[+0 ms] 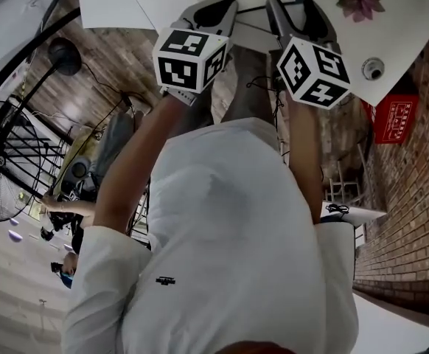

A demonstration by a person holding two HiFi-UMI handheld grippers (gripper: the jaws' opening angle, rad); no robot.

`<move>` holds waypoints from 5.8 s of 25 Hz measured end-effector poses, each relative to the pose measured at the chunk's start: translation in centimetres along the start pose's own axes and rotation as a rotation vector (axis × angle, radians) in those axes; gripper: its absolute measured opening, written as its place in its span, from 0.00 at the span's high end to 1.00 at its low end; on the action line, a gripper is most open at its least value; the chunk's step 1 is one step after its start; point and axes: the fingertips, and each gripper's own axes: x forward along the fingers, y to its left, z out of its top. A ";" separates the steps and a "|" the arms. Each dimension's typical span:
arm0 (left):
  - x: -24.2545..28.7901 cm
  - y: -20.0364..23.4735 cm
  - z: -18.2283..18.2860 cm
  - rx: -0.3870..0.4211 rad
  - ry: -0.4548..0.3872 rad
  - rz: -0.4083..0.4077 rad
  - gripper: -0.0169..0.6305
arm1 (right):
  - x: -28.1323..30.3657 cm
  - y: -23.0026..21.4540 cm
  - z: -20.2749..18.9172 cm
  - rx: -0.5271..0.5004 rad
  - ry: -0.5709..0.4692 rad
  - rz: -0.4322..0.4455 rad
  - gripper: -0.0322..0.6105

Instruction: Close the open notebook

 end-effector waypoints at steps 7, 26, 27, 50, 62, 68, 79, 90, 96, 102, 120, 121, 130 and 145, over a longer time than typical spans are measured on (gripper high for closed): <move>0.1 0.0 -0.1 -0.017 0.003 -0.006 0.96 | 0.4 0.5 -0.2 0.027 0.019 0.031 0.54; -1.2 -0.5 -0.1 -0.059 -0.056 0.005 0.96 | -0.2 1.4 0.5 0.050 0.007 0.020 0.85; -1.5 -0.5 -0.3 -0.059 -0.060 0.004 0.96 | -0.3 1.7 0.5 0.039 0.006 0.020 0.86; -9.4 1.4 -2.3 -0.108 -0.177 0.065 0.96 | -4.6 8.5 3.1 -0.246 -0.135 0.023 0.86; -13.8 3.9 -3.5 -0.172 -0.244 0.103 0.96 | -6.0 15.3 2.2 -0.551 -0.162 0.066 0.87; -15.5 6.5 -4.5 -0.224 -0.265 0.135 0.96 | -5.7 18.1 0.9 -0.617 -0.142 0.112 0.87; -17.1 8.0 -5.0 -0.260 -0.285 0.170 0.96 | -4.9 21.5 -2.1 -0.713 -0.088 0.203 0.87; -17.3 10.2 -6.6 -0.300 -0.277 0.186 0.96 | -2.4 23.9 -5.9 -0.797 -0.014 0.263 0.86; -17.7 11.1 -7.6 -0.314 -0.272 0.191 0.96 | -1.1 25.0 -7.7 -0.815 0.013 0.273 0.84; -18.0 11.9 -8.9 -0.331 -0.264 0.197 0.96 | 0.6 25.6 -10.0 -0.815 0.064 0.293 0.81; -20.4 12.3 -9.7 -0.326 -0.289 0.200 0.96 | 1.3 24.6 -13.9 -0.655 0.232 0.366 0.69; -20.5 12.1 -9.6 -0.323 -0.290 0.199 0.96 | 1.0 24.7 -13.7 -0.647 0.222 0.364 0.69; -22.4 10.7 -8.3 -0.305 -0.324 0.195 0.96 | -2.1 25.9 -10.0 -0.586 0.107 0.363 0.69; -27.2 7.4 -5.7 -0.226 -0.407 0.207 0.96 | -8.4 27.0 -3.3 -0.624 -0.054 0.358 0.77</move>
